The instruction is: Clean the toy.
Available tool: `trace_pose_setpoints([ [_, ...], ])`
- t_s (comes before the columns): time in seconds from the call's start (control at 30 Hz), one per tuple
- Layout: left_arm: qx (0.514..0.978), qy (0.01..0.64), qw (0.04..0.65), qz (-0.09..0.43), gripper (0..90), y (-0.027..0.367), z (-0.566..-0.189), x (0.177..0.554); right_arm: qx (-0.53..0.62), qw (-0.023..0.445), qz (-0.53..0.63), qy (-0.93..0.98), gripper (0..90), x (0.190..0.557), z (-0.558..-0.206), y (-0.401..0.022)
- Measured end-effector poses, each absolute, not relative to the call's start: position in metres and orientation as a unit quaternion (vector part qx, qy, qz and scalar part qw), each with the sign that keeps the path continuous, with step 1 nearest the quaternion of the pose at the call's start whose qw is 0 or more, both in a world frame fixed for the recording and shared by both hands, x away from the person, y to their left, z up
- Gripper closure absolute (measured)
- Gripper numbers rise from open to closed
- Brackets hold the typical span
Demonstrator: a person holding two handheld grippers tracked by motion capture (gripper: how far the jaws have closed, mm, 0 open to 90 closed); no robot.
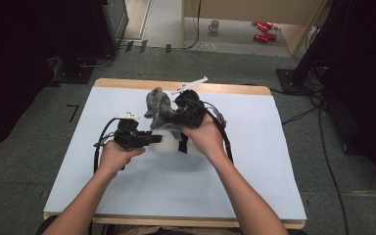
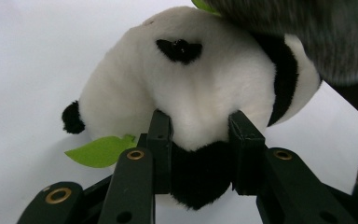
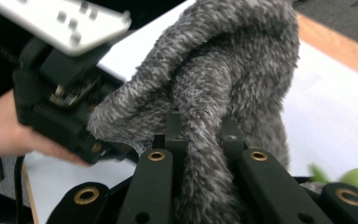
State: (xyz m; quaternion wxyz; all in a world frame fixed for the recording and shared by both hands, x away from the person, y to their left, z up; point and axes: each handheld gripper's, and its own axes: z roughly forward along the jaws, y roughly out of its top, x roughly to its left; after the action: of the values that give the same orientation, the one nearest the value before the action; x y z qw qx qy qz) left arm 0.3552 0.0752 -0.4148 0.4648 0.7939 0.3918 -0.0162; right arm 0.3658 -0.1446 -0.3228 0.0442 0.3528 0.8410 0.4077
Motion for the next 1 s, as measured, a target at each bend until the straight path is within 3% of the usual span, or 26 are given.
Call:
trace_pose_setpoints([
  [0.3, 0.8, 0.395, 0.452, -0.009, 66.8, 0.071, -0.421, 0.356, 0.351, 0.06, 0.372, 0.858, 80.5, 0.352, -0.368, -0.14],
  [0.5, 0.798, 0.397, 0.453, -0.011, 66.9, 0.074, -0.423, 0.358, 0.36, 0.094, 0.343, 0.863, 80.5, 0.344, -0.368, -0.156],
  [1.0, 0.796, 0.395, 0.459, -0.011, 66.9, 0.075, -0.423, 0.359, 0.403, 0.1, 0.344, 0.842, 80.5, 0.334, -0.361, -0.213],
])
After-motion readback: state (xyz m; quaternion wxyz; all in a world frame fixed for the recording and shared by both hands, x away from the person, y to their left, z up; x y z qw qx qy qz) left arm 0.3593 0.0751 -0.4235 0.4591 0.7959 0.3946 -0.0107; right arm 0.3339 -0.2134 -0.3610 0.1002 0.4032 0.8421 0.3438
